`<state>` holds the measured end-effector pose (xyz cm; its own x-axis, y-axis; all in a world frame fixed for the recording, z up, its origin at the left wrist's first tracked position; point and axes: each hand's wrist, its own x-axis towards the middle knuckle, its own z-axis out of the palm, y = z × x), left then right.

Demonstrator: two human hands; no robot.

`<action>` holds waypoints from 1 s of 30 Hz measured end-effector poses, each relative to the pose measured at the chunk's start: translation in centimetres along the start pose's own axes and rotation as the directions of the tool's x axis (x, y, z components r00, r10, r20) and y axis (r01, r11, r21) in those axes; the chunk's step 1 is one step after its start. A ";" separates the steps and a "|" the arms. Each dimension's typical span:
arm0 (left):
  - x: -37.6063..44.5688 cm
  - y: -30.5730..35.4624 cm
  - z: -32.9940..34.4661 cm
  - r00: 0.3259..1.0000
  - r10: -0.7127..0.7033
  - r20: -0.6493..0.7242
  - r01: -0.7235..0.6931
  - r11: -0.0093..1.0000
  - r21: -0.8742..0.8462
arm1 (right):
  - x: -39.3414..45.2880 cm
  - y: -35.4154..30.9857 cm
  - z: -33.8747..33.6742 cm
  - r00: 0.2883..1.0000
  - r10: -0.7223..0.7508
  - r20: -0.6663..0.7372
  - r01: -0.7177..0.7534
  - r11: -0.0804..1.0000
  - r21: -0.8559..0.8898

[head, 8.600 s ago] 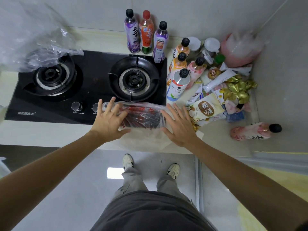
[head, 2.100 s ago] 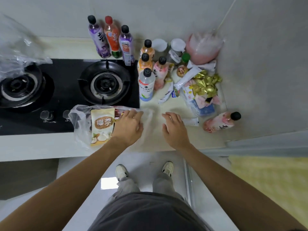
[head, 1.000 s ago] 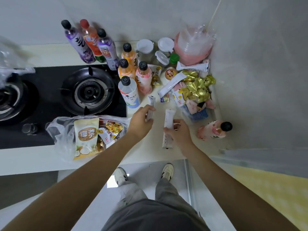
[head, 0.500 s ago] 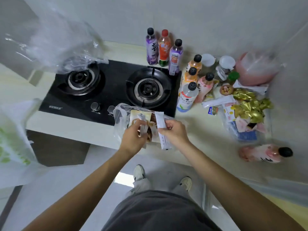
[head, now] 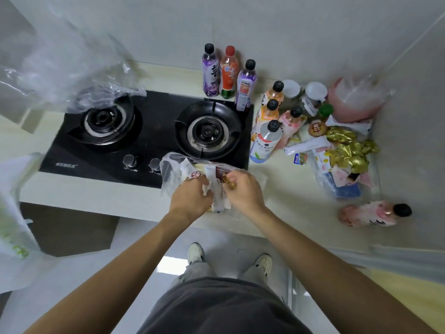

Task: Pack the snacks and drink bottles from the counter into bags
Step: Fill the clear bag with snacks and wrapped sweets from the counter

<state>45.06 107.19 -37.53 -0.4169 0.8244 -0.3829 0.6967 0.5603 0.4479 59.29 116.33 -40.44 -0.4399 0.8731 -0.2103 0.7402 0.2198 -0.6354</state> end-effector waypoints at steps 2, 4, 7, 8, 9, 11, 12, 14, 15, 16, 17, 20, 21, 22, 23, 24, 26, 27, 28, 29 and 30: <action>0.2 1.2 0.0 0.998 0.063 0.001 -0.063 0.997 0.036 | -0.5 1.4 -1.3 0.997 0.010 -0.079 -0.009 1.000 0.006; 0.5 3.2 0.3 0.990 0.141 0.008 -0.142 0.986 0.088 | -1.2 3.0 -3.1 0.989 0.018 -0.145 -0.019 1.000 -0.007; 1.4 6.5 1.5 0.966 0.256 0.017 -0.257 0.960 0.110 | -2.0 6.0 -6.1 0.974 0.058 -0.221 -0.066 0.997 -0.027; 1.9 7.6 2.2 0.957 0.289 0.019 -0.289 0.952 0.097 | -2.1 7.1 -7.1 0.968 0.071 -0.241 -0.084 0.995 -0.045; 2.3 8.8 2.9 0.948 0.316 0.026 -0.317 0.944 0.087 | -2.2 8.3 -8.0 0.962 0.084 -0.261 -0.102 0.993 -0.057; 3.2 11.0 4.4 0.935 0.351 0.048 -0.354 0.931 0.091 | -2.1 10.7 -9.7 0.949 0.094 -0.302 -0.124 0.989 -0.081; 3.7 12.1 5.2 0.930 0.362 0.059 -0.366 0.926 0.093 | -1.9 11.8 -10.5 0.945 0.096 -0.313 -0.133 0.986 -0.100; 4.6 14.5 6.4 0.920 0.382 0.084 -0.389 0.916 0.096 | -1.3 13.9 -12.1 0.943 0.109 -0.313 -0.162 0.975 -0.149; 5.1 15.6 7.0 0.914 0.393 0.097 -0.402 0.910 0.101 | -0.8 14.9 -12.9 0.942 0.114 -0.316 -0.177 0.968 -0.179; 5.6 16.8 7.5 0.909 0.403 0.111 -0.413 0.905 0.104 | -0.2 15.8 -13.6 0.939 0.119 -0.322 -0.194 0.958 -0.210; 6.2 18.0 8.0 0.903 0.411 0.122 -0.423 0.900 0.100 | 0.4 16.7 -14.3 0.936 0.124 -0.329 -0.211 0.946 -0.245; 8.2 21.5 9.4 0.890 0.434 0.141 -0.449 0.889 0.091 | 2.1 18.9 -16.2 0.913 0.155 -0.379 -0.278 0.914 -0.297; 8.9 22.7 10.0 0.883 0.446 0.148 -0.463 0.880 0.105 | 2.6 19.5 -16.9 0.900 0.173 -0.400 -0.305 0.906 -0.294; 9.7 23.8 10.6 0.873 0.462 0.157 -0.481 0.869 0.119 | 3.1 20.2 -17.5 0.888 0.191 -0.419 -0.329 0.899 -0.287; 10.4 24.9 11.2 0.862 0.480 0.166 -0.501 0.857 0.125 | 3.5 20.8 -18.1 0.877 0.212 -0.432 -0.351 0.896 -0.273; 11.1 25.9 11.8 0.849 0.498 0.175 -0.521 0.845 0.123 | 3.9 21.5 -18.6 0.866 0.243 -0.437 -0.375 0.893 -0.249; 12.4 27.7 13.1 0.822 0.536 0.193 -0.559 0.823 0.097 | 4.7 22.8 -19.4 0.848 0.316 -0.425 -0.422 0.889 -0.180; 12.9 28.6 13.9 0.811 0.551 0.198 -0.574 0.815 0.081 | 5.0 23.4 -19.7 0.842 0.339 -0.420 -0.433 0.889 -0.151; 13.4 29.4 14.6 0.803 0.562 0.201 -0.583 0.810 0.066 | 5.3 24.0 -19.8 0.839 0.351 -0.416 -0.439 0.888 -0.138; 13.8 30.2 15.4 0.796 0.571 0.199 -0.590 0.806 0.052 | 5.6 24.6 -19.9 0.838 0.357 -0.411 -0.445 0.885 -0.138; 14.2 30.8 16.1 0.790 0.580 0.197 -0.597 0.801 0.034 | 5.9 25.0 -19.9 0.838 0.360 -0.410 -0.449 0.882 -0.143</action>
<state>70.00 134.89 -42.18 0.1900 0.9609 -0.2016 0.8273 -0.0461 0.5598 85.34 135.60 -42.75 0.1066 0.9893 -0.1000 0.9233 -0.1359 -0.3593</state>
